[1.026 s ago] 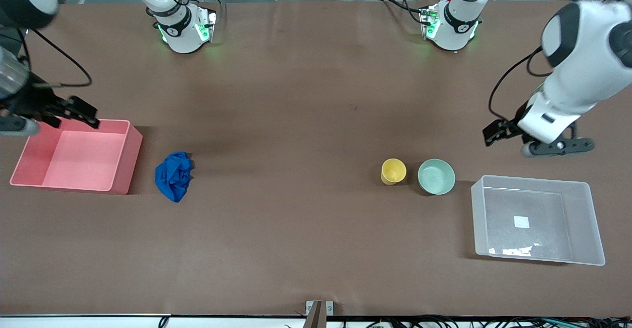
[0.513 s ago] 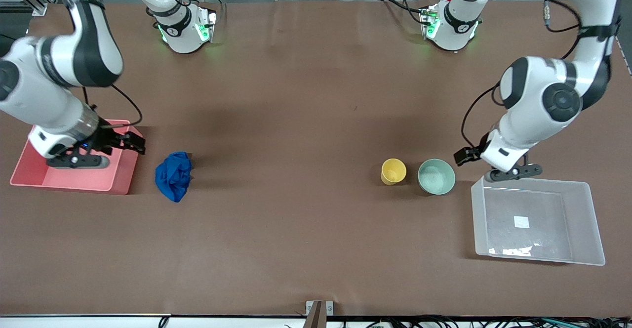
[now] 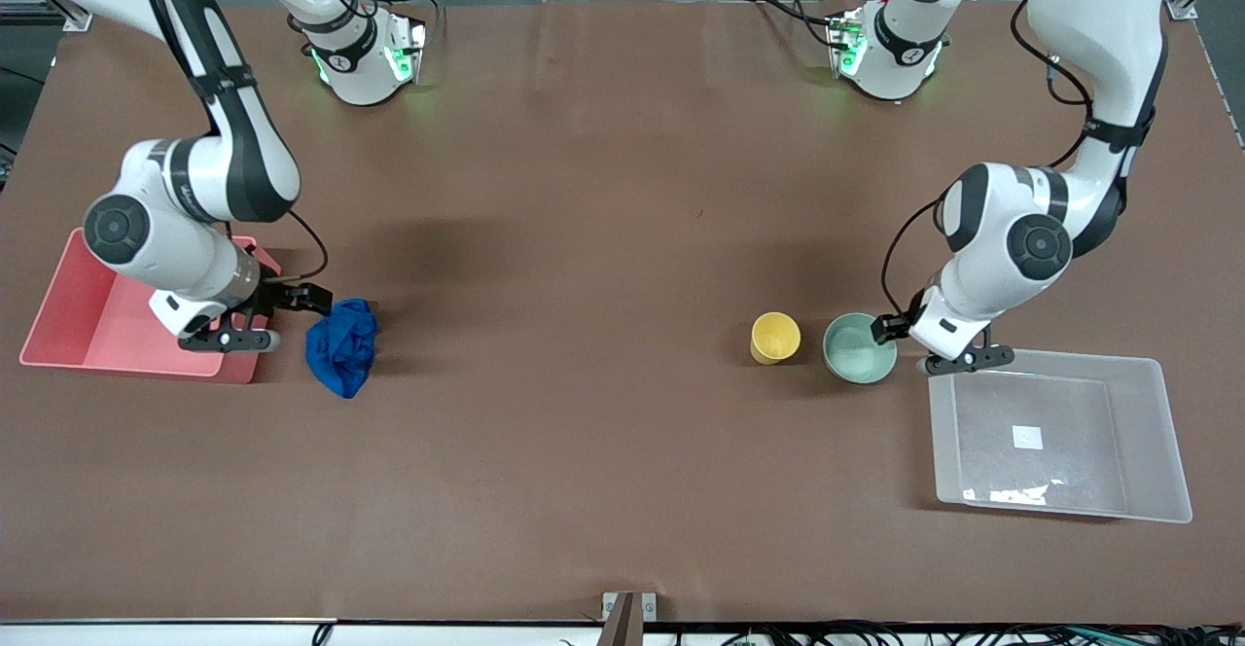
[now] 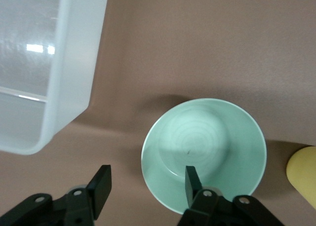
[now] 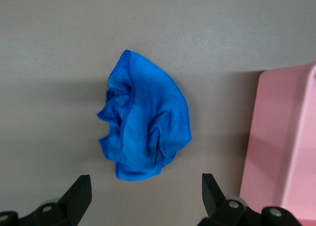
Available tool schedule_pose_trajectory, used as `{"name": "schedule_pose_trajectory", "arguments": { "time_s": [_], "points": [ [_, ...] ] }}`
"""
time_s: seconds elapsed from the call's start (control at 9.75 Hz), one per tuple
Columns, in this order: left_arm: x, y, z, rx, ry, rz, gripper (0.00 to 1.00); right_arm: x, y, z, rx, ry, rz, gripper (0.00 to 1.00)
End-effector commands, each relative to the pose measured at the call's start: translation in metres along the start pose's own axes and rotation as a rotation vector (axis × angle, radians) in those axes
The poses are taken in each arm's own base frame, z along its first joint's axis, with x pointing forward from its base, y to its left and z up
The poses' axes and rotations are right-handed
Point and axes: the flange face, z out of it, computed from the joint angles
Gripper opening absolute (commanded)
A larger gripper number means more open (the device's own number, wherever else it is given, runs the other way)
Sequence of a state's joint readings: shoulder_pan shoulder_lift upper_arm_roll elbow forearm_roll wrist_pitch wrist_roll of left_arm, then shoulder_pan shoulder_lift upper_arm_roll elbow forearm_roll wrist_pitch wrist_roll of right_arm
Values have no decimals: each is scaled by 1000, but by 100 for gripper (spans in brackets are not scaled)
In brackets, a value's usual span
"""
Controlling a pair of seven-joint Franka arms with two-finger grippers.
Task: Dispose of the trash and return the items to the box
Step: 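Lower the right gripper onto the cloth while the left gripper grasps the bowl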
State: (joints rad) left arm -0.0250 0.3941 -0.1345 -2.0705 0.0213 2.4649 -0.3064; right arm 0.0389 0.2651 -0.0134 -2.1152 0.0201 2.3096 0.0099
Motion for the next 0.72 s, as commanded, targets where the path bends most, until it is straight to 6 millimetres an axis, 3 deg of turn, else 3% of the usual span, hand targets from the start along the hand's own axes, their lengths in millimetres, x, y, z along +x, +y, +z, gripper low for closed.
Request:
{"name": "schedule_pose_trajectory", "arguments": {
  "time_s": [0.0,0.21,0.31,0.41,0.51,0.62],
  "points": [
    [-1,-2,32,3,-13,-7,57,6,2,31,1,11,9,98],
    [-2,-2,45,-1,-19,-9,52,9,1,58,-1,17,10,98],
    [-1,-2,46,-2,-16,-9,45,9,2,68,-1,8,10,97],
    [-2,-2,45,-2,-16,-9,30,10,0,76,-1,23,10,96],
    [-2,-2,45,-2,-16,-11,19,10,1,86,-2,16,12,87],
    [-1,-3,45,-2,-16,-20,14,10,-3,86,-1,12,4,59]
  ]
}}
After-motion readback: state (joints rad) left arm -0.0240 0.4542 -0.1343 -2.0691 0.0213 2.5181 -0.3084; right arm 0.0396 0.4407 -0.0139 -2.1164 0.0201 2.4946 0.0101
